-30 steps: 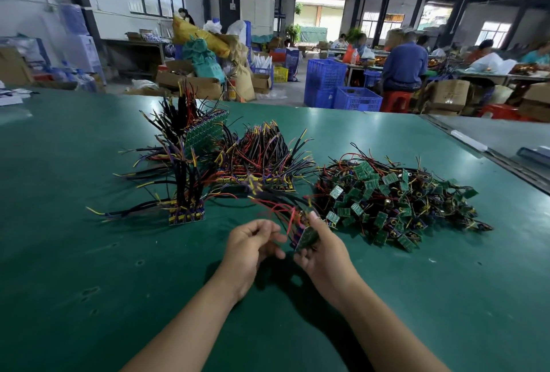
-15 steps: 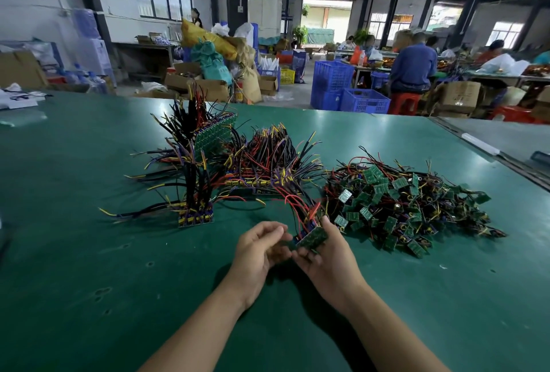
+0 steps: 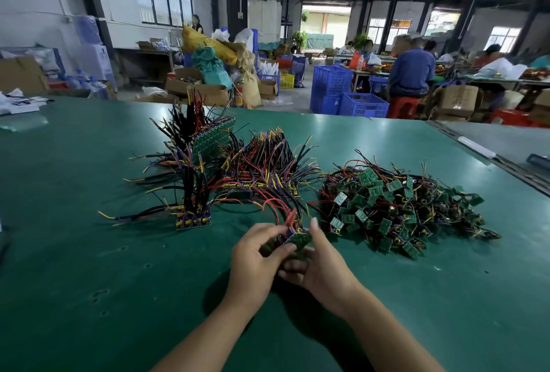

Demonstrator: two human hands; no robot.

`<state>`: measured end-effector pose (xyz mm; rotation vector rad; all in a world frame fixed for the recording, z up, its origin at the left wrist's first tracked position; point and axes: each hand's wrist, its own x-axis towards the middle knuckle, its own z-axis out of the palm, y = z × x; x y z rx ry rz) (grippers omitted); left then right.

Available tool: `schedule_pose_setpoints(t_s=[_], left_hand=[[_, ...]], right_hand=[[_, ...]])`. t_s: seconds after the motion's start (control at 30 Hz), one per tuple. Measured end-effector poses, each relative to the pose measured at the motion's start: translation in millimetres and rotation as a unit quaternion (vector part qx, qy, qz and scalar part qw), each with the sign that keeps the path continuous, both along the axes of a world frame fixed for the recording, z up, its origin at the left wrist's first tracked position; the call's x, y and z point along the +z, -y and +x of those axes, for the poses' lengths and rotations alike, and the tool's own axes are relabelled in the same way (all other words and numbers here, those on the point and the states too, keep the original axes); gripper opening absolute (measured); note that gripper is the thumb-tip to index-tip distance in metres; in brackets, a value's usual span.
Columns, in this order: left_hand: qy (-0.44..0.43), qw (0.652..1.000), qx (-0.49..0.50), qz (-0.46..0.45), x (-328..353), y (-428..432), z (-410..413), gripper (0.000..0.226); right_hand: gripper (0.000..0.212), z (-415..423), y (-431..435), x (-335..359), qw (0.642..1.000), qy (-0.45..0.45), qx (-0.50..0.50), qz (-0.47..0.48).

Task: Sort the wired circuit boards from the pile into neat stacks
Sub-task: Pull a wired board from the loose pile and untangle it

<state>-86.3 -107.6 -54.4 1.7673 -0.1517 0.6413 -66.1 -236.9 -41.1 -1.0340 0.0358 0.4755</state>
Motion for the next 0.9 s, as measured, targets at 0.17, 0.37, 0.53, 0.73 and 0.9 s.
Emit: schedule_pose_setpoints(t_s=[0.17,0.37,0.53,0.73,0.9], left_hand=[[0.038,0.998,-0.002,0.041,3.2,2.0,-2.9,0.038],[-0.041,0.998,-0.004,-0.041,5.1,-1.0,-1.6,0.058],[-0.232,0.928,-0.066,-0.283,9.3,4.8,3.1,0.007],[-0.282,0.897,-0.15,-0.305,12.9,6.6,1.9,0.05],[-0.261,0.893,-0.166,-0.328,14.0,2.8,-1.2,0.04]], right_hand=[[0.044,4.1,7.5,-1.3,0.998,-0.029,0.007,-0.05],[0.034,7.4,3.3,-8.4,0.993,0.084,-0.077,-0.025],[0.032,6.8,7.6,-7.5,0.977,0.172,-0.097,-0.076],[0.027,-1.2,0.0,-7.9,0.944,0.27,-0.07,-0.177],[0.03,-3.3,3.7,-5.6,0.94,0.29,-0.029,-0.175]])
